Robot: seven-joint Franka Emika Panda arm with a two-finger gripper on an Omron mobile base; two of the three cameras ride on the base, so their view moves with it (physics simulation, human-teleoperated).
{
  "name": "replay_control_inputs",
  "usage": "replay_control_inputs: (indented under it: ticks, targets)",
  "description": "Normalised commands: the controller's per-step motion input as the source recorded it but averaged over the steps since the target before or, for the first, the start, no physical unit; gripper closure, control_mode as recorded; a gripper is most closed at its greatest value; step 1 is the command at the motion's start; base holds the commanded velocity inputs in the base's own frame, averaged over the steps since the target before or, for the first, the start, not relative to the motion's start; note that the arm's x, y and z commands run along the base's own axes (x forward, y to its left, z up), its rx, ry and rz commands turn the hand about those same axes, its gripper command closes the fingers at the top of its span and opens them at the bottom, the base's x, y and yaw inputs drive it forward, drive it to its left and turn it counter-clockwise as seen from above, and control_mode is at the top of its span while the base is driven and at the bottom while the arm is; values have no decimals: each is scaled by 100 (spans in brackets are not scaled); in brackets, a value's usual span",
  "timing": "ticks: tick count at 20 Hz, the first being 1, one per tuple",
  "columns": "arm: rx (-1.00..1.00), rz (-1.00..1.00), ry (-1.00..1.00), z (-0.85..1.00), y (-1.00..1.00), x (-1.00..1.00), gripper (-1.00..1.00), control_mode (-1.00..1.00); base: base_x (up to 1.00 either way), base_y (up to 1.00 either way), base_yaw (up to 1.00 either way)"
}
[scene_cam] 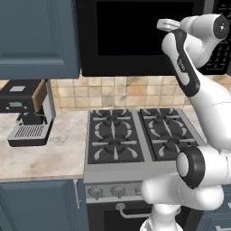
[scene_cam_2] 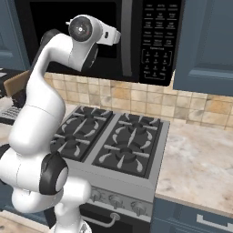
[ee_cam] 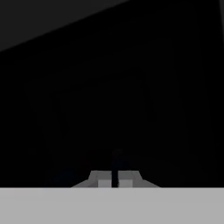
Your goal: Transport the steak from the fridge to the microwave and turn on the microwave.
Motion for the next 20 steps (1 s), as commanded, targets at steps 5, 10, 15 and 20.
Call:
replay_control_inputs:
  ticks: [5,10,15,20]
  targets:
    - [0,0,0,3,0,-1,100,-100,0,0,0]
    - [0,0,-4,19,0,-26,100,-100,0,0,0]
    - [-1,-3,-6,20,-5,-69,100,-100,0,0,0]
    - [0,-5,-9,6,-13,-85,100,-100,0,0,0]
